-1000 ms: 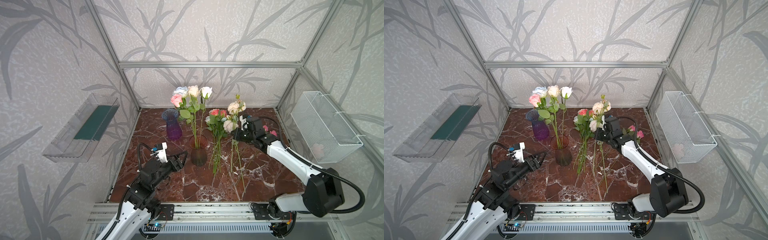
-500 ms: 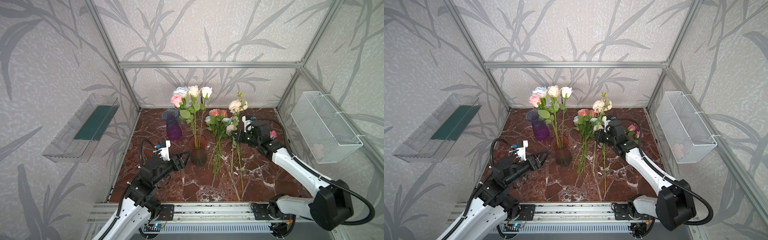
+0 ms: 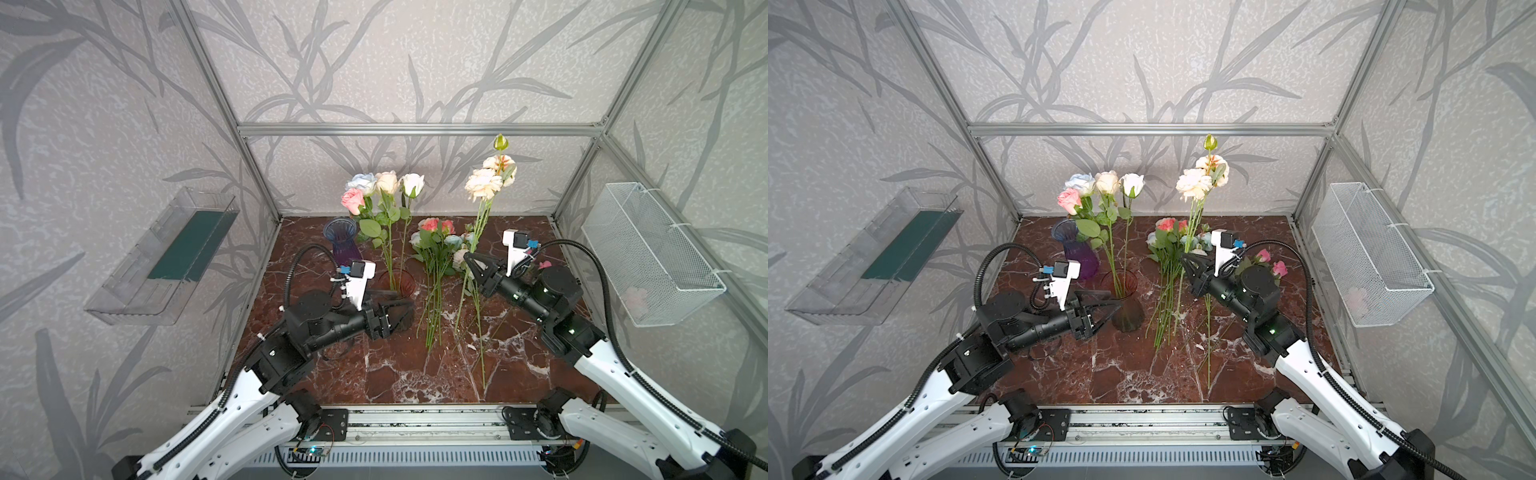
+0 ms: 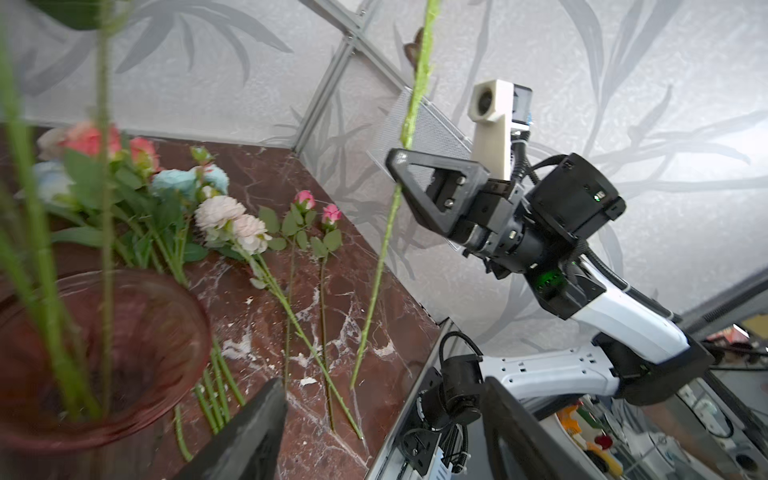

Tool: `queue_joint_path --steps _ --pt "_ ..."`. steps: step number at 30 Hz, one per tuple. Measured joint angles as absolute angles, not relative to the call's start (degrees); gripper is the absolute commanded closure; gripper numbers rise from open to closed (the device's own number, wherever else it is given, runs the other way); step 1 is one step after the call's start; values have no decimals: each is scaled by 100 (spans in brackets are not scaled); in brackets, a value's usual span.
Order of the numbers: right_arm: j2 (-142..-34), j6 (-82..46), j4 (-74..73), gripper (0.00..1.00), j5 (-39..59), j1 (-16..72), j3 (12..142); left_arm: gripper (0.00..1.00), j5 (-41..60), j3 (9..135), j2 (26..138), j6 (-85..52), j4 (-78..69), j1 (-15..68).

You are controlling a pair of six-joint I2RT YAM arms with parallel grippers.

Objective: Arrange the flowers into the vase
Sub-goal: 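Carry the peach rose toward the vase while the left gripper reaches for its stem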

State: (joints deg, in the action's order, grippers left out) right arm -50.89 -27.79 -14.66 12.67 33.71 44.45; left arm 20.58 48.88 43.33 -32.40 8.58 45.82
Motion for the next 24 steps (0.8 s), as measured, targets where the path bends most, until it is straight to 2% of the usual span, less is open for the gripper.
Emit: queue_joint_path --steps 4,10,18,22,24 --pt "-5087 -2646 -1752 100 1229 3723 4405 22 1697 5352 5144 -2685 694 5223" --pt "-5087 -2609 -1905 100 1247 4010 4410 25 1262 5590 6292 -2174 325 5347" --pt "-5037 -2797 -1903 100 1319 4040 4414 54 1013 5645 6600 -1767 -360 5365" --pt "-5037 -2915 -1905 100 1400 4042 4414 55 1026 5800 6737 -1649 -572 5365" --pt "-5037 -2950 -1922 100 1422 4047 4414 59 1048 5907 6855 -1619 -620 5365"
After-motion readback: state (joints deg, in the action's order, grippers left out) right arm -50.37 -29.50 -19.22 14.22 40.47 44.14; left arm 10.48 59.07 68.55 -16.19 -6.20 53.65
